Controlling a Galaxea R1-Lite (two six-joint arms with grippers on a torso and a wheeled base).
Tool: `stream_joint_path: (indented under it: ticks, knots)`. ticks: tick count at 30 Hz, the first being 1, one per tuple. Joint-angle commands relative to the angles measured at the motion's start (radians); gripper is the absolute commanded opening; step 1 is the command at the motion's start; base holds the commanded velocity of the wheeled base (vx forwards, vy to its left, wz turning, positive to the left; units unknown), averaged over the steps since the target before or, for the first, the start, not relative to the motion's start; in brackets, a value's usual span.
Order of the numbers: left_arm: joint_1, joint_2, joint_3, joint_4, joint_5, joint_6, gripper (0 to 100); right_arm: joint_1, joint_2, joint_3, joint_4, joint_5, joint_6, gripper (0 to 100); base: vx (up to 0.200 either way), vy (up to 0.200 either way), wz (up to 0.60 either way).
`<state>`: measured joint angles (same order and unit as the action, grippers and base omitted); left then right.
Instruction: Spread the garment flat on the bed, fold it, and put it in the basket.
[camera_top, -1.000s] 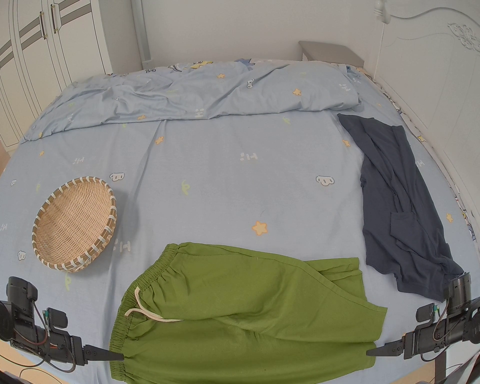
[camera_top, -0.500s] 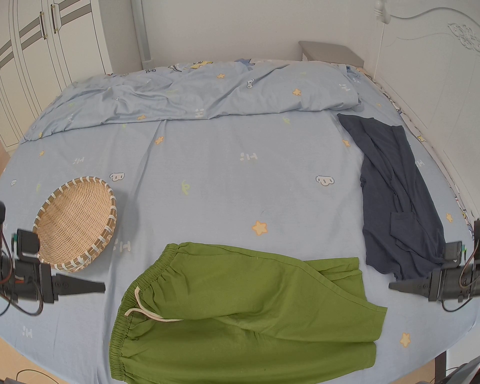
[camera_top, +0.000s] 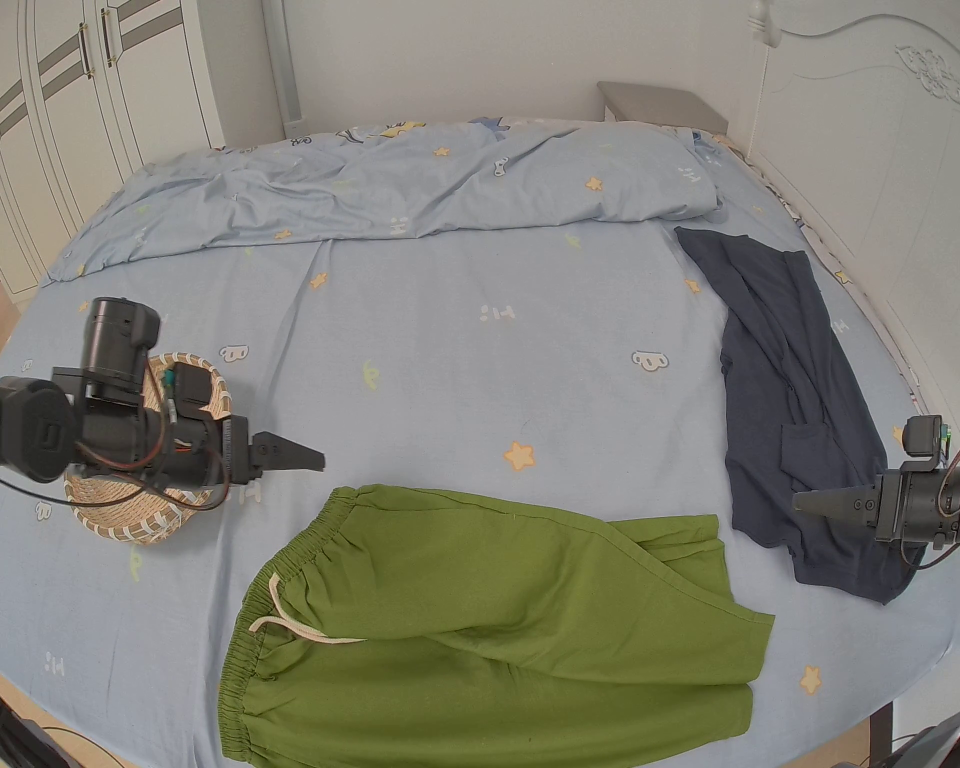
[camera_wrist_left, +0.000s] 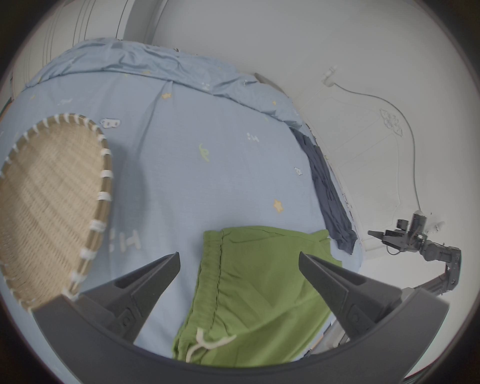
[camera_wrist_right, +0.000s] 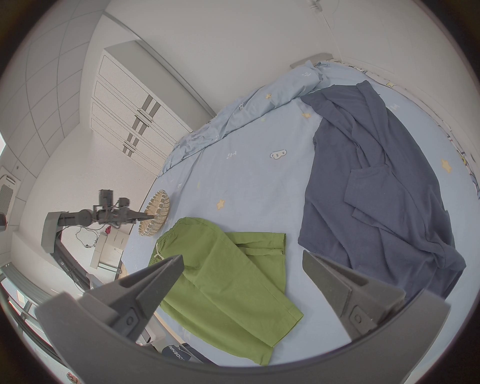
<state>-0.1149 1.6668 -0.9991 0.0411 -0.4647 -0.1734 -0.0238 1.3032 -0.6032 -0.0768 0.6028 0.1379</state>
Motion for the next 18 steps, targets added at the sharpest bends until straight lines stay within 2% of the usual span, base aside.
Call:
stream_joint_path:
  ticks: [1,9,18]
  knots:
    - [-0.049,0.232,-0.059,-0.086,0.034,-0.023,100,0.007,0.005,-0.001,0.003,0.000,-0.001,100,0.000,0.000,0.00]
    - [-0.045,0.310,-0.075,-0.148,0.027,-0.070,100,0.024,0.014,0.008,-0.001,-0.001,-0.001,100,0.000,0.000,0.00]
    - [-0.045,0.352,-0.082,-0.159,0.027,-0.075,100,0.025,0.018,0.006,-0.001,0.000,0.000,100,0.000,0.000,0.00]
